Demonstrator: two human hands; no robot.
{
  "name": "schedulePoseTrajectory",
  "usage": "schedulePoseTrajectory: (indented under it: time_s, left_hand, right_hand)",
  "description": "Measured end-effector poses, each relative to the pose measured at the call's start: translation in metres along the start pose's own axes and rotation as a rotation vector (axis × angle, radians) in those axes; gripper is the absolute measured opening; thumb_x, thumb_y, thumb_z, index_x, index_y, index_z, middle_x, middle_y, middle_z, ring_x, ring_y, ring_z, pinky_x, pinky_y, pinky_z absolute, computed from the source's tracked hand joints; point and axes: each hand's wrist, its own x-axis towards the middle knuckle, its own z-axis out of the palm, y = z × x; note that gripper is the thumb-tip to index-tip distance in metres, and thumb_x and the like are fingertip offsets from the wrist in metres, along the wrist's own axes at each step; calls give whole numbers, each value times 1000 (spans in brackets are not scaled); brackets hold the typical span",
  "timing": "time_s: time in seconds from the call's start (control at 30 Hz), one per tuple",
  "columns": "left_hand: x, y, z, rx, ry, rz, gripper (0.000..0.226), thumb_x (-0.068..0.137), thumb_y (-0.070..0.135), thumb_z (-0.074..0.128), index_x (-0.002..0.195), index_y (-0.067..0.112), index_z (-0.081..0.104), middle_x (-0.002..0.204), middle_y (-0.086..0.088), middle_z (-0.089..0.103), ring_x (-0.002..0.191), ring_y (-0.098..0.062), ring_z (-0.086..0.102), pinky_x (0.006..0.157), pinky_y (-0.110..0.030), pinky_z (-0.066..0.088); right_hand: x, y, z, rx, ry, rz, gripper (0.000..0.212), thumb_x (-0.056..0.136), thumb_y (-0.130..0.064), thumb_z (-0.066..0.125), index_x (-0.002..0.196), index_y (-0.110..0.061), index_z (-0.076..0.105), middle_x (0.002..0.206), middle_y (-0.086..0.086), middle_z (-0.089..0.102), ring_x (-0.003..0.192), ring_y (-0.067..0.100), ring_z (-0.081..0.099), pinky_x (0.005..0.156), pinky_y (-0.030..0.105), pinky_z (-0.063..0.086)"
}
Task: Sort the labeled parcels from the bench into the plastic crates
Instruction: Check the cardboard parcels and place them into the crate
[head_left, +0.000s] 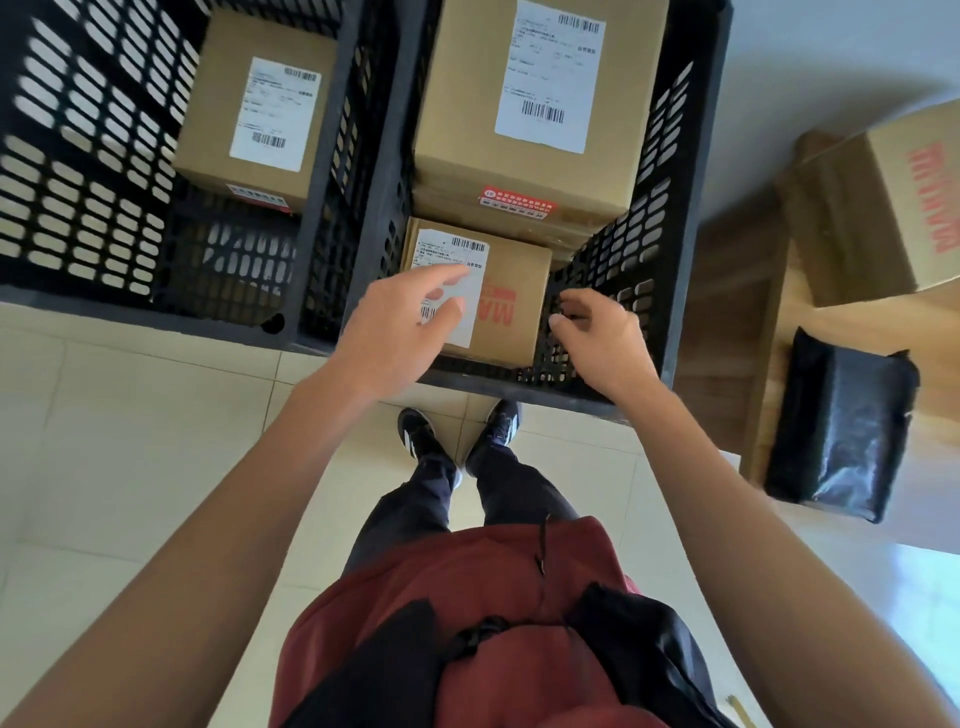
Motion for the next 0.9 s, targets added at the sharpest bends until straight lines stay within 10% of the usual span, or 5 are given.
schedulePoseTrajectory:
  time_s: [0.27, 0.43, 0.6, 0.9]
  left_hand:
    - [-15, 54, 5, -97, 127, 282, 37, 105, 16, 58, 142, 19, 62, 130, 12, 68, 122, -2, 61, 101, -29, 53]
    - [-14, 112, 35, -97, 47, 435, 36, 104, 15, 61, 139, 19, 64, 125, 14, 69, 113, 5, 63, 94, -17, 52]
    - [-15, 167, 85, -46, -35, 528, 37, 104, 15, 61, 139, 23, 64, 127, 12, 70, 119, 0, 63, 98, -33, 56]
    - [-40, 263, 200, 19, -124, 628, 38, 104, 15, 60, 141, 22, 64, 129, 11, 70, 119, 1, 62, 99, -31, 55]
  right_hand:
    - [-83, -5, -61, 72, 369, -180, 36, 105, -28, 61, 140, -21, 62, 132, -4, 69, 120, 7, 62, 102, 39, 58]
    - [-119, 20, -102, 29, 619, -217, 34, 103, -24, 64, 136, -18, 66, 137, -3, 67, 131, 11, 57, 106, 11, 37]
    - [-155, 72, -140, 97, 747, -188, 34, 102, -22, 64, 136, -16, 66, 137, 1, 67, 131, 17, 58, 110, 45, 50]
    - [-214, 190, -210, 68, 882, -163, 37, 101, -16, 64, 138, -14, 65, 143, 3, 64, 138, 18, 54, 116, 45, 44]
